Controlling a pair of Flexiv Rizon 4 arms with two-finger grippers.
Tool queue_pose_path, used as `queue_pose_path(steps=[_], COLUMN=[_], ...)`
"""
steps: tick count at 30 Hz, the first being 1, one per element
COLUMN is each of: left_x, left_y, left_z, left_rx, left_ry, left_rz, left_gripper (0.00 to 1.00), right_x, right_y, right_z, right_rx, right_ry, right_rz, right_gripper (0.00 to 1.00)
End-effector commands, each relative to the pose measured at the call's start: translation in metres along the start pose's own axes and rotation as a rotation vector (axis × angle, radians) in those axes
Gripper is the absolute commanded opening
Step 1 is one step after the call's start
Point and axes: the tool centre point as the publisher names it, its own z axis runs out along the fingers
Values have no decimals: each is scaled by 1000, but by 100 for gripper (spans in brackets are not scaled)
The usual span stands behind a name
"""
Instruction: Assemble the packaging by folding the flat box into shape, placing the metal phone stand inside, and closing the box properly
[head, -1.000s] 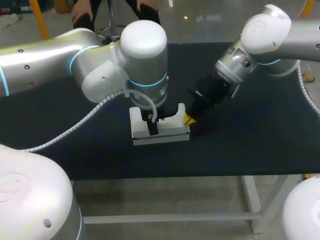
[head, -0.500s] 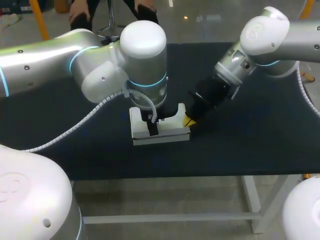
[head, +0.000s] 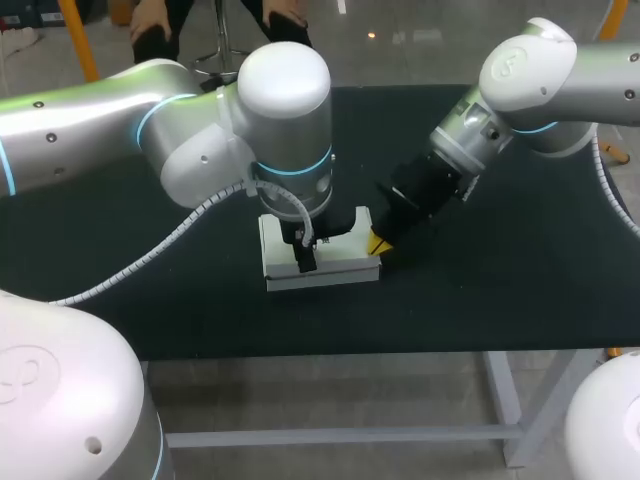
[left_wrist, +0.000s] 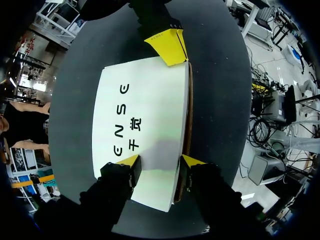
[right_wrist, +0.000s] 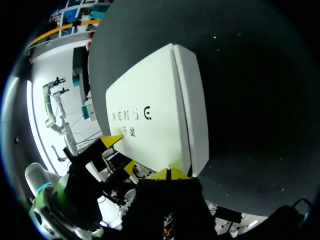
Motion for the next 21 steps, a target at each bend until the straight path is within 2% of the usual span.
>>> queue_pose_path(steps=[1,9,15,16,19,21], left_x=[5,5,5,5,4,3], left_y=[8,15,22,23,24,26], left_z=[-8,-16,-32,-35,-39,-38], left_rx=[15,49,121,128,153,158], left_ry=[-18,-31,-48,-50,-45,-40], left_rz=[0,-3,16,19,19,4], left_gripper=[55,55,43,36,0,0], right_x=[-1,-1,-1,-1,-1,-1], right_y=[4,5,6,6,6,6], right_z=[0,1,2,2,2,3], right_rx=[12,15,18,19,21,22], right_ry=[2,3,0,-1,-1,-1], right_rz=[0,-3,-2,-2,-1,-1], right_gripper=[0,0,0,0,0,0])
